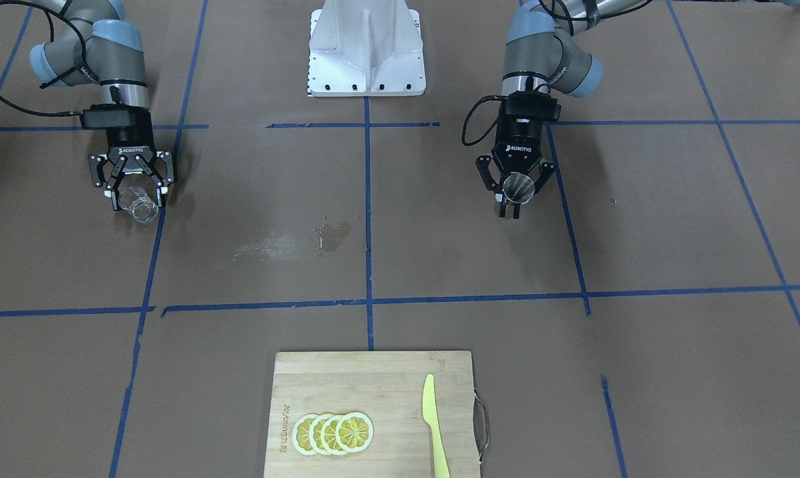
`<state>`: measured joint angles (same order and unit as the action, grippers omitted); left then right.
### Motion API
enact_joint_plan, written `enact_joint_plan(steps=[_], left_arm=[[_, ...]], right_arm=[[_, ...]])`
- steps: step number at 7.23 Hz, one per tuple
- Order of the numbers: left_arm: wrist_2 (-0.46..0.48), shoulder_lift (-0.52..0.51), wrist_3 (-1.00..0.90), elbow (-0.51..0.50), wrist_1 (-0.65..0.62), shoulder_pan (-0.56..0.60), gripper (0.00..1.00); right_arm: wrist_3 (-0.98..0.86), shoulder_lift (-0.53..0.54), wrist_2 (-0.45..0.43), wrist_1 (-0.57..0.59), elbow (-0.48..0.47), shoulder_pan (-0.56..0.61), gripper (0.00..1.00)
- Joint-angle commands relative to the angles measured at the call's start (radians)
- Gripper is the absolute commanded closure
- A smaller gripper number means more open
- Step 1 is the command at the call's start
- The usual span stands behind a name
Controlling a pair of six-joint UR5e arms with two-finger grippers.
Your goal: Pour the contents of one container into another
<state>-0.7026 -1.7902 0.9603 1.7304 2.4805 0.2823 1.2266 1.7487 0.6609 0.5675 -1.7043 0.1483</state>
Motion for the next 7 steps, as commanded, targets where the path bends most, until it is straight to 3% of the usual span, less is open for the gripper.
enact_joint_plan(steps=[1,4,5,6,7], left_arm=[[0.000,0.000,0.000,0.000,0.000,0.000,1.00],[0.000,0.000,0.000,0.001,0.000,0.000,1.00],[0.000,-0.001,0.000,0.001,0.000,0.000,1.00],[0.000,-0.001,0.000,0.000,0.000,0.000,1.00],[0.000,0.000,0.000,0.000,0.000,0.000,1.00]], right_arm=[[0.001,-0.002,0.002,0.000,0.002,0.000,0.22],[-0.001,-0.002,0.003,0.000,0.003,-0.001,0.22],[-0.001,-0.002,0.003,0.000,0.003,0.000,0.27],[-0.001,-0.002,0.003,0.000,0.003,-0.001,0.48],[-0.002,-0.002,0.008,0.000,-0.004,0.000,0.79]])
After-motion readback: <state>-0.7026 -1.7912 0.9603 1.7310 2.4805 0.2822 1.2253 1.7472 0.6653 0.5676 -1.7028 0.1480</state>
